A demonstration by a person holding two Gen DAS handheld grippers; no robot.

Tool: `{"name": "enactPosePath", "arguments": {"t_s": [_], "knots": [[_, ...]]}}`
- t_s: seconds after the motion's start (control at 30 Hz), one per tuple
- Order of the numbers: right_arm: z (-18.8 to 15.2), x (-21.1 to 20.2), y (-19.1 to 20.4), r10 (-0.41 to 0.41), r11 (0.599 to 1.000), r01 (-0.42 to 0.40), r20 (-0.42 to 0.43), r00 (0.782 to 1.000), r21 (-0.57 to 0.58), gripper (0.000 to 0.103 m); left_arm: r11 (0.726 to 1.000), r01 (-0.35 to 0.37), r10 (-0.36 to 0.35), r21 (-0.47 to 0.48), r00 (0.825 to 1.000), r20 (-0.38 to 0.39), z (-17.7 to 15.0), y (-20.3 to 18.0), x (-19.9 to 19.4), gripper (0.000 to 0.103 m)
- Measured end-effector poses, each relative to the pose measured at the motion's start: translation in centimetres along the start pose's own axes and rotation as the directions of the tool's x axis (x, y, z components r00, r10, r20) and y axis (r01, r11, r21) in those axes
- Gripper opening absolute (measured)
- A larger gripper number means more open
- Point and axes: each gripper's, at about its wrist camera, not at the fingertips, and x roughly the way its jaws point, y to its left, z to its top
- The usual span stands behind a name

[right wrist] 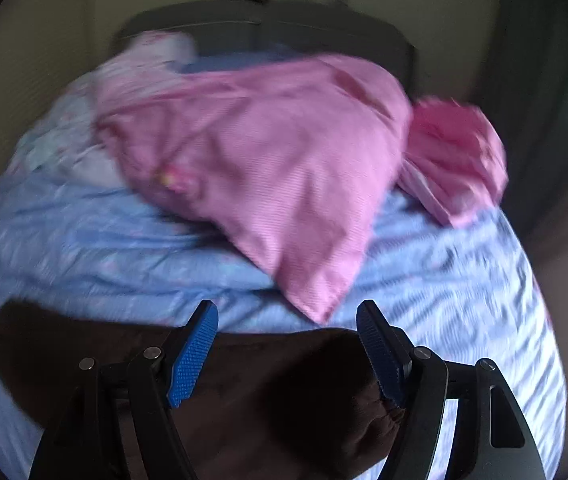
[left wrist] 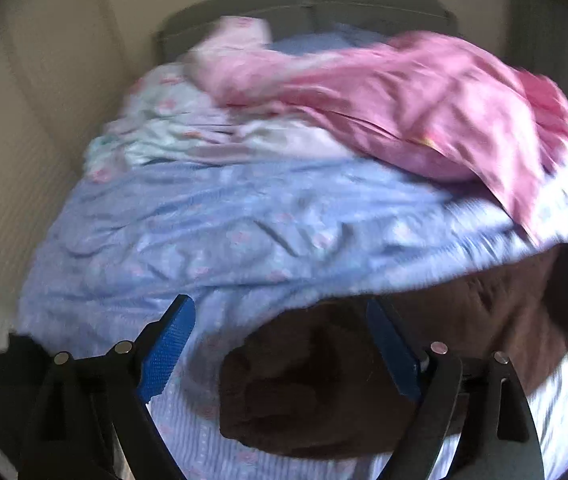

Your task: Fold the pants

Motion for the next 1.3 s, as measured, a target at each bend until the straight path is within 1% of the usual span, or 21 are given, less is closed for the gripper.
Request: {"name": "enactPosePath", "arguments": {"t_s": [0.1, 0.17, 0.23, 0.3, 0.37, 0.43, 0.5, 0.6, 0.67, 0.73, 0.83, 0.87, 0.93, 0.97, 1.0, 1.03, 1.07, 1.1, 1.13, 1.2, 1.3], "knots": [[-0.8, 0.7, 1.2, 0.065, 0.995, -0.069, -0.057, 0.996, -0.071, 0.072, 0.986, 0.097, -0.094, 0.132, 0.995, -0.032, 0.2, -1.9, 0.5, 0.088], [-1.7, 1.5, 1.7, 0.028, 0.991, -0.039, -0.081, 0.996, -0.13, 0.072, 0.964, 0.141, -0.136, 0.225, 0.99, -0.037, 0.8, -4.0, 0.6, 0.088], [-2.8, 1.6, 1.3, -0.021, 0.99, 0.01, -0.076, 0.997, -0.144, 0.072, 0.921, 0.205, -0.2, 0.332, 0.978, -0.05, 1.4, -7.3, 0.8, 0.088], [-3.9, 1.0, 0.0, -0.029, 0.995, 0.022, -0.066, 0.997, -0.098, 0.072, 0.869, 0.252, -0.249, 0.426, 0.966, -0.062, 1.9, -10.9, 0.9, 0.088], [-5.6, 0.0, -2.7, -0.038, 0.999, 0.039, -0.06, 0.997, 0.019, 0.072, 0.841, 0.242, -0.24, 0.483, 0.968, -0.068, 2.4, -13.9, 1.7, 0.088], [-7.1, -0.6, -5.3, -0.043, 0.99, 0.052, -0.067, 0.997, 0.131, 0.072, 0.827, 0.264, -0.242, 0.496, 0.964, -0.109, 2.9, -16.0, 3.3, 0.088], [-9.0, -0.8, -8.0, -0.042, 0.966, 0.062, -0.084, 0.996, 0.252, 0.072, 0.828, 0.275, -0.227, 0.488, 0.961, -0.156, 3.3, -17.7, 5.3, 0.084], [-11.3, -0.5, -10.9, -0.034, 0.927, 0.073, -0.112, 0.993, 0.369, 0.072, 0.834, 0.281, -0.215, 0.475, 0.958, -0.19, 3.2, -19.1, 7.3, 0.083], [-12.0, 0.0, -12.0, -0.007, 0.909, 0.056, -0.12, 0.993, 0.413, 0.072, 0.836, 0.294, -0.215, 0.464, 0.953, -0.215, 2.9, -19.6, 8.2, 0.083], [-12.4, 0.5, -12.6, 0.016, 0.902, 0.037, -0.119, 0.993, 0.431, 0.072, 0.838, 0.305, -0.207, 0.453, 0.945, -0.253, 2.2, -20.1, 9.4, 0.078], [-12.3, 1.3, -12.6, 0.023, 0.907, 0.026, -0.111, 0.994, 0.419, 0.072, 0.827, 0.293, -0.176, 0.48, 0.946, -0.273, 0.9, -21.2, 10.5, 0.06], [-12.3, 1.8, -12.7, 0.026, 0.906, 0.025, -0.113, 0.993, 0.422, 0.072, 0.827, 0.284, -0.169, 0.485, 0.949, -0.267, 0.5, -21.6, 10.8, 0.05], [-12.2, 2.7, -13.0, 0.052, 0.897, 0.006, -0.118, 0.992, 0.442, 0.071, 0.838, 0.281, -0.171, 0.467, 0.949, -0.264, 0.3, -21.8, 11.2, 0.035], [-12.3, 3.1, -13.1, 0.067, 0.89, -0.006, -0.118, 0.991, 0.456, 0.071, 0.847, 0.282, -0.178, 0.451, 0.949, -0.259, 0.3, -21.8, 11.2, 0.024], [-12.3, 3.4, -13.3, 0.08, 0.882, -0.013, -0.123, 0.989, 0.471, 0.069, 0.855, 0.276, -0.176, 0.44, 0.951, -0.255, 0.4, -21.9, 11.2, 0.022], [-12.4, 3.8, -13.3, 0.091, 0.877, -0.02, -0.126, 0.988, 0.479, 0.066, 0.864, 0.267, -0.173, 0.426, 0.953, -0.247, 0.5, -21.9, 11.1, 0.02], [-12.4, 4.2, -13.4, 0.102, 0.875, -0.026, -0.132, 0.986, 0.483, 0.055, 0.873, 0.261, -0.173, 0.413, 0.956, -0.239, 0.8, -21.9, 10.9, 0.018], [-12.5, 4.7, -13.3, 0.108, 0.876, -0.025, -0.145, 0.983, 0.481, 0.035, 0.883, 0.253, -0.173, 0.395, 0.959, -0.226, 1.2, -21.8, 10.7, 0.017], [-12.6, 5.2, -13.3, 0.107, 0.879, -0.015, -0.167, 0.98, 0.476, 0.027, 0.892, 0.25, -0.178, 0.376, 0.96, -0.217, 1.6, -21.6, 10.6, 0.017], [-13.0, 5.1, -13.5, 0.065, 0.877, 0.029, -0.18, 0.982, 0.479, 0.018, 0.907, 0.26, -0.196, 0.333, 0.957, -0.212, 2.5, -21.3, 10.4, 0.017], [-13.8, 3.8, -14.3, 0.086, 0.842, 0.002, -0.139, 0.987, 0.539, 0.017, 0.911, 0.246, -0.19, 0.33, 0.962, -0.194, 2.9, -22.0, 10.5, 0.017]]}}
